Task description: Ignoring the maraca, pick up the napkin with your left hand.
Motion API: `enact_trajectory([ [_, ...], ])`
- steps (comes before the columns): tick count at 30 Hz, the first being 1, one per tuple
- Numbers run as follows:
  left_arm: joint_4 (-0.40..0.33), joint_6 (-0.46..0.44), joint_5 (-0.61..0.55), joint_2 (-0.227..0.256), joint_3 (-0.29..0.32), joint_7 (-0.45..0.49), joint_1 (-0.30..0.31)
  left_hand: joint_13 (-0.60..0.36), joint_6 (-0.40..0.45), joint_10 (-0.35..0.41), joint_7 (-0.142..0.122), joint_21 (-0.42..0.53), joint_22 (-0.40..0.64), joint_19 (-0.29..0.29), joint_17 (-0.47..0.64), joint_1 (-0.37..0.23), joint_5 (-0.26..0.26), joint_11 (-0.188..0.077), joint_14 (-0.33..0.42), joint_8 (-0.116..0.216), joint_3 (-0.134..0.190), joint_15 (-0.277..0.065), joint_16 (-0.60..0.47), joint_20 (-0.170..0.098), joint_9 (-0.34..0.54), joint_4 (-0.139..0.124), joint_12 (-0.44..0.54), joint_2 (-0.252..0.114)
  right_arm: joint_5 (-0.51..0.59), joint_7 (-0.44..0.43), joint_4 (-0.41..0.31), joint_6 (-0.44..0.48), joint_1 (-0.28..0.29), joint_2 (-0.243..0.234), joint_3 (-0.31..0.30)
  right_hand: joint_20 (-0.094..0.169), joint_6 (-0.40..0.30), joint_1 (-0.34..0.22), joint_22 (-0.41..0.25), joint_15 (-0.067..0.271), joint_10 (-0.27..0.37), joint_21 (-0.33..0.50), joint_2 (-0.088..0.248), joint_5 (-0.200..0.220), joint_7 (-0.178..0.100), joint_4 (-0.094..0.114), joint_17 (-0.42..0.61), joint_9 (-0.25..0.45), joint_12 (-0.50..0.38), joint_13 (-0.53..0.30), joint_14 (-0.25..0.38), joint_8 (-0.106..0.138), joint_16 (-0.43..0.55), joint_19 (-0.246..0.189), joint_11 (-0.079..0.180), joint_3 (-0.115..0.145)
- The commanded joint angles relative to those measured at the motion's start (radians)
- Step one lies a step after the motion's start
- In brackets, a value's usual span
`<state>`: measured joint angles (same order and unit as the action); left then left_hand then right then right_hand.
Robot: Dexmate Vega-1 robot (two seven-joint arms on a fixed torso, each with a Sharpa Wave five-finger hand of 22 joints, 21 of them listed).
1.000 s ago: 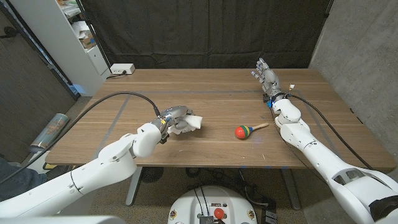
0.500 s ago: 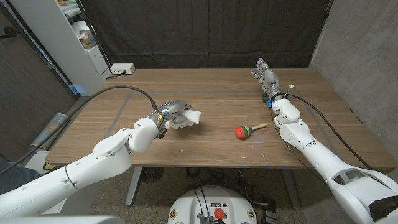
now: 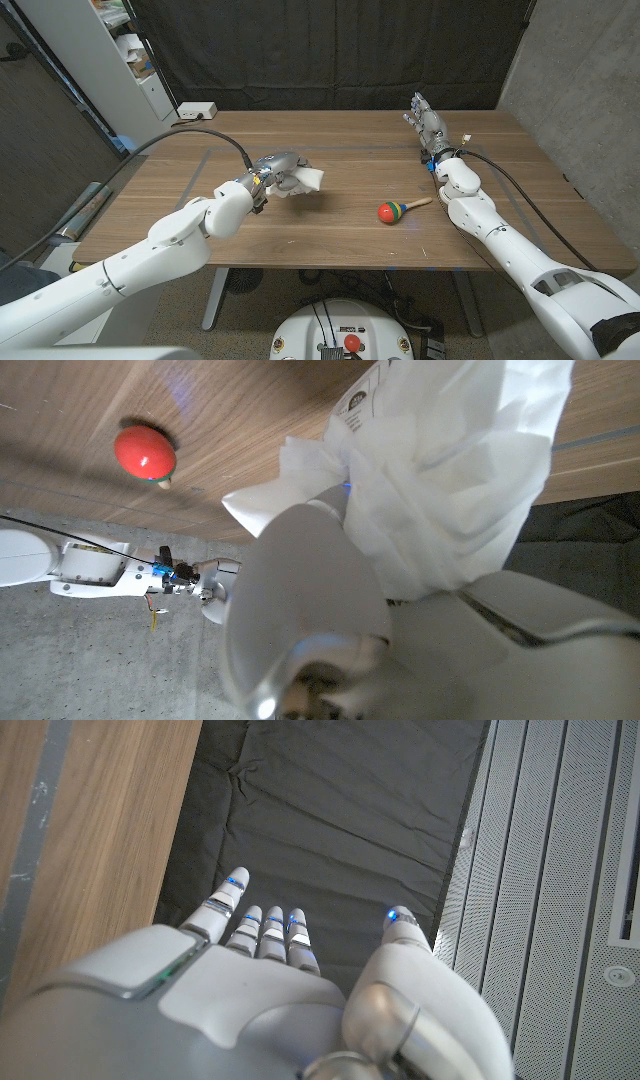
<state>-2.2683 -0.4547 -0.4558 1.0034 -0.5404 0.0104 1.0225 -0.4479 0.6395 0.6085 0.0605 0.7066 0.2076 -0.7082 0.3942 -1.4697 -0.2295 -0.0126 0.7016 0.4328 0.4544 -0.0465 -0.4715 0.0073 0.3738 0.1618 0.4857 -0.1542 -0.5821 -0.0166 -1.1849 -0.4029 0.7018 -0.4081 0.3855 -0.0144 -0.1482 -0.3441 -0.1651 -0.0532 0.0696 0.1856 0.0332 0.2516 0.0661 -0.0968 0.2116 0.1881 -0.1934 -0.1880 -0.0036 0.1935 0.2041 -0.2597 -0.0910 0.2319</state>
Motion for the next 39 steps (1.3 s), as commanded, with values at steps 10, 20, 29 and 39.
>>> enact_trajectory([
  [10, -0.022, 0.009, -0.094, -0.015, 0.006, -0.033, -0.045, -0.014, 0.004, -0.003, 0.001, 0.019, 0.001, 0.008, 0.033, 0.016, -0.003, 0.002, 0.032, 0.009, 0.001, -0.048, 0.001, -0.004, 0.011, -0.005, 0.005, -0.001, -0.001, -0.008, 0.0, 0.007, 0.001, -0.005, -0.005, -0.005, -0.004, -0.004, -0.005, -0.005, 0.001, 0.007, 0.004, 0.005, -0.002, -0.006, 0.001, 0.003, -0.005, -0.003, 0.006, 0.003, 0.004, -0.005, -0.005, 0.003],
  [20, -0.05, 0.002, -0.142, -0.019, 0.023, -0.036, -0.04, -0.021, 0.004, 0.002, 0.0, 0.03, 0.0, 0.01, 0.039, 0.02, -0.002, -0.005, 0.036, 0.009, 0.001, -0.05, -0.001, -0.004, 0.017, -0.004, 0.007, 0.0, 0.0, -0.023, -0.023, 0.006, 0.019, -0.013, -0.012, -0.005, -0.005, -0.005, -0.005, -0.003, 0.003, 0.007, 0.005, 0.005, -0.002, -0.006, 0.001, 0.003, -0.005, -0.003, 0.007, 0.004, 0.005, -0.005, -0.006, 0.003],
  [29, -0.07, -0.012, -0.165, -0.025, 0.04, -0.05, -0.03, -0.028, 0.005, 0.014, 0.001, 0.04, -0.001, 0.013, 0.044, 0.024, -0.001, -0.014, 0.038, 0.011, 0.001, -0.051, 0.0, -0.005, 0.022, -0.004, 0.01, 0.0, -0.003, -0.032, -0.056, 0.008, 0.046, -0.026, -0.019, -0.004, -0.007, -0.005, -0.005, -0.003, 0.007, 0.008, 0.004, 0.005, -0.002, -0.007, 0.001, 0.003, -0.007, -0.003, 0.011, 0.004, 0.006, -0.009, -0.007, 0.002],
  [39, -0.105, -0.017, -0.183, -0.02, 0.074, -0.038, -0.001, -0.035, 0.005, 0.016, 0.001, 0.051, -0.003, 0.016, 0.049, 0.029, -0.001, -0.011, 0.042, 0.011, 0.003, -0.05, 0.0, -0.006, 0.028, -0.003, 0.01, -0.001, 0.0, -0.045, -0.095, 0.016, 0.068, -0.038, -0.021, -0.005, -0.009, -0.005, -0.005, -0.002, 0.01, 0.008, 0.004, 0.005, -0.004, -0.008, 0.001, 0.003, -0.008, -0.003, 0.013, 0.005, 0.006, -0.01, -0.006, 0.002],
])
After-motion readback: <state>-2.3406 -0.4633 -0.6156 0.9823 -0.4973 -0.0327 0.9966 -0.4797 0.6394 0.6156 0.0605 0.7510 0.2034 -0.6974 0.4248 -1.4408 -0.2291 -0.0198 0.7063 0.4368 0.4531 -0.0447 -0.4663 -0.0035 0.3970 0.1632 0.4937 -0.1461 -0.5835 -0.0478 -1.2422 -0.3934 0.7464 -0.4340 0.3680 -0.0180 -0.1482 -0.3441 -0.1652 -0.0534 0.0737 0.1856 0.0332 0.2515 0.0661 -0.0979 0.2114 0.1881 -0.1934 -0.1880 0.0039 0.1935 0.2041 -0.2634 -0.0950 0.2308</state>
